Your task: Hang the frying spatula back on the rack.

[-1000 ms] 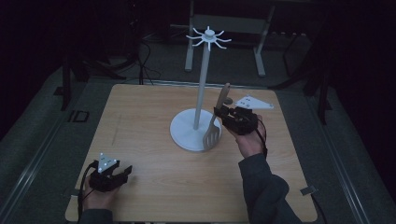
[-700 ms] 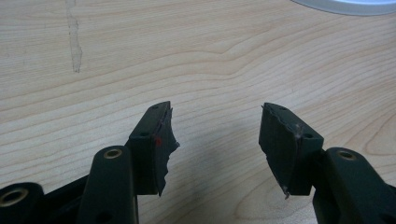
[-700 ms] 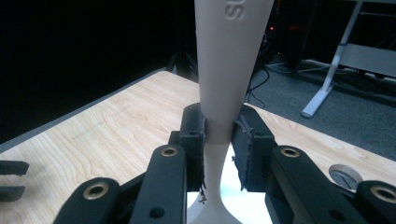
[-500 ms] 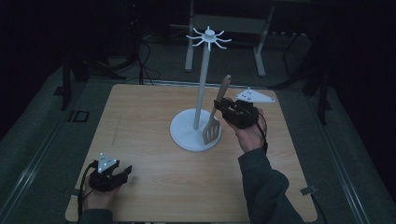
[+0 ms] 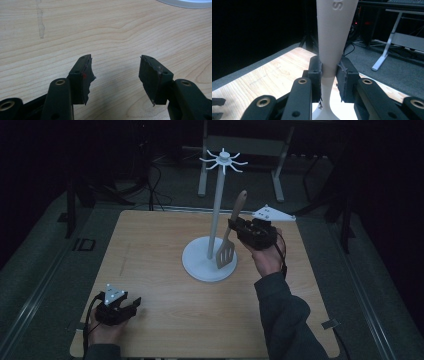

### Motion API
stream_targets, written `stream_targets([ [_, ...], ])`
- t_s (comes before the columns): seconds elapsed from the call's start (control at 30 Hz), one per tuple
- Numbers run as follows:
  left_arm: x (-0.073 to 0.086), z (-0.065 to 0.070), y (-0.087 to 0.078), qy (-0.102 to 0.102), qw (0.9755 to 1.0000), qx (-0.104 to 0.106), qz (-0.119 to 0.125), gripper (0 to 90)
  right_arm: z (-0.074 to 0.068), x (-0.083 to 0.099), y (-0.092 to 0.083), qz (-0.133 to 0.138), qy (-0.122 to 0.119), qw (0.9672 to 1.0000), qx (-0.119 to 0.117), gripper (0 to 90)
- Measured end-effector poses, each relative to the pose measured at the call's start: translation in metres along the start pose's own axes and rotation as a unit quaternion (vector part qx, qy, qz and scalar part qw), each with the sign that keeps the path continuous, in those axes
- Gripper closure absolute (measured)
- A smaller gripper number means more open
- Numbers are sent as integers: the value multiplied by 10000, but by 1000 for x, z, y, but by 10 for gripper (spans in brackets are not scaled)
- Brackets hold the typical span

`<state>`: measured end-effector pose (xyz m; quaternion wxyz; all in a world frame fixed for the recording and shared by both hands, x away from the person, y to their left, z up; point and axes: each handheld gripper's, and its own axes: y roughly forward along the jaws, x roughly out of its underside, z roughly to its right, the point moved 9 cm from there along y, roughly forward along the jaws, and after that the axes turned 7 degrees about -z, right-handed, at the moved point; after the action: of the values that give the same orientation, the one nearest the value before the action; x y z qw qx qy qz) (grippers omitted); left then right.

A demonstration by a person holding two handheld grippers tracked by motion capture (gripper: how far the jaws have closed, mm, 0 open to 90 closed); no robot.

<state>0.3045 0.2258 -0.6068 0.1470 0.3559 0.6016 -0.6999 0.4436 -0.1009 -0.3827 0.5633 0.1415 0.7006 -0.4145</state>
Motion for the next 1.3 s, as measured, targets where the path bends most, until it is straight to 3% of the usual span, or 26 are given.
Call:
stream_targets([
  [0.87, 0, 0, 0, 21, 10000, 0, -21, 443, 4, -34, -10, 191, -87, 9998, 20, 749],
  [1.3, 0, -1, 0, 11, 10000, -11, -3, 443, 11, -43, -6, 3, -50, 10000, 70, 749],
])
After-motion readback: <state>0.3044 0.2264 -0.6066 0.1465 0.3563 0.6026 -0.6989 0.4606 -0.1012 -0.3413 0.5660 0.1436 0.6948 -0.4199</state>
